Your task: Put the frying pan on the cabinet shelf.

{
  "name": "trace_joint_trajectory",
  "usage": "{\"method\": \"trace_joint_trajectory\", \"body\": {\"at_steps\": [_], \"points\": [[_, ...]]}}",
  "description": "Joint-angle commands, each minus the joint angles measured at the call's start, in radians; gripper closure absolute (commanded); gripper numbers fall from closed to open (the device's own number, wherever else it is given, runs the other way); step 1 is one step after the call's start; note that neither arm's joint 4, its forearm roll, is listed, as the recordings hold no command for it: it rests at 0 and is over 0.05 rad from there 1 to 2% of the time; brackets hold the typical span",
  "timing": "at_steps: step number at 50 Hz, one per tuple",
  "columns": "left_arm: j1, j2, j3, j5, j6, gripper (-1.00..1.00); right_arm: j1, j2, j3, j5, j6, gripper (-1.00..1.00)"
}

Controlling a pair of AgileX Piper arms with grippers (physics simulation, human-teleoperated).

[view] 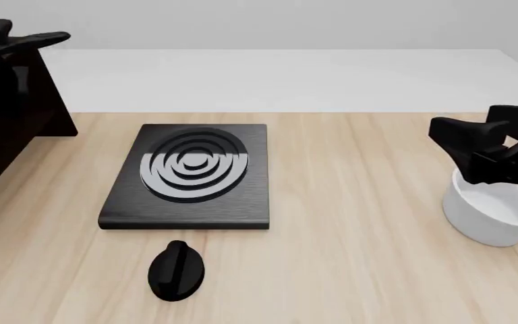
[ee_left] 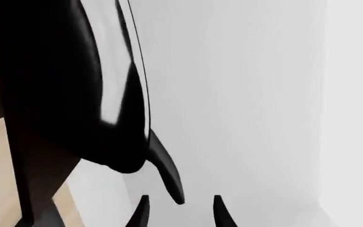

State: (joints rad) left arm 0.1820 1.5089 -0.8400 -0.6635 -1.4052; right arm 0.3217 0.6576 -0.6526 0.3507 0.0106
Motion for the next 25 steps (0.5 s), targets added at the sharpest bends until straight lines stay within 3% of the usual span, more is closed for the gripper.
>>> {"method": "trace_joint_trajectory", "body": {"at_steps": [1, 5, 7, 9, 10, 18, 21, 25], "points": [[-0.042, -0.098, 0.049, 0.059, 0.096, -1.00, -0.002, -0.005, 0.001, 0.000, 0.004, -1.00], [-0.056, -0.152, 0.046, 0.123, 0.166, -1.00, -0.005, -0.010, 0.002, 0.000, 0.011, -1.00], [-0.067, -0.198, 0.013, 0.225, 0.294, -1.00, -0.005, -0.012, 0.002, 0.000, 0.013, -1.00], [-0.070, -0.199, 0.016, 0.233, 0.299, -1.00, -0.005, -0.013, 0.002, 0.000, 0.015, -1.00], [-0.082, -0.229, 0.005, 0.276, 0.356, -1.00, -0.006, -0.015, 0.003, -0.001, 0.017, -1.00], [-0.105, -0.342, -0.042, 0.454, 0.503, -1.00, -0.007, -0.021, 0.004, -0.002, 0.028, -1.00], [-0.099, -0.352, -0.037, 0.465, 0.510, -1.00, -0.008, -0.026, 0.006, -0.003, 0.038, -1.00], [-0.101, -0.381, -0.051, 0.527, 0.600, -1.00, -0.007, -0.031, 0.007, -0.006, 0.045, -1.00]]}}
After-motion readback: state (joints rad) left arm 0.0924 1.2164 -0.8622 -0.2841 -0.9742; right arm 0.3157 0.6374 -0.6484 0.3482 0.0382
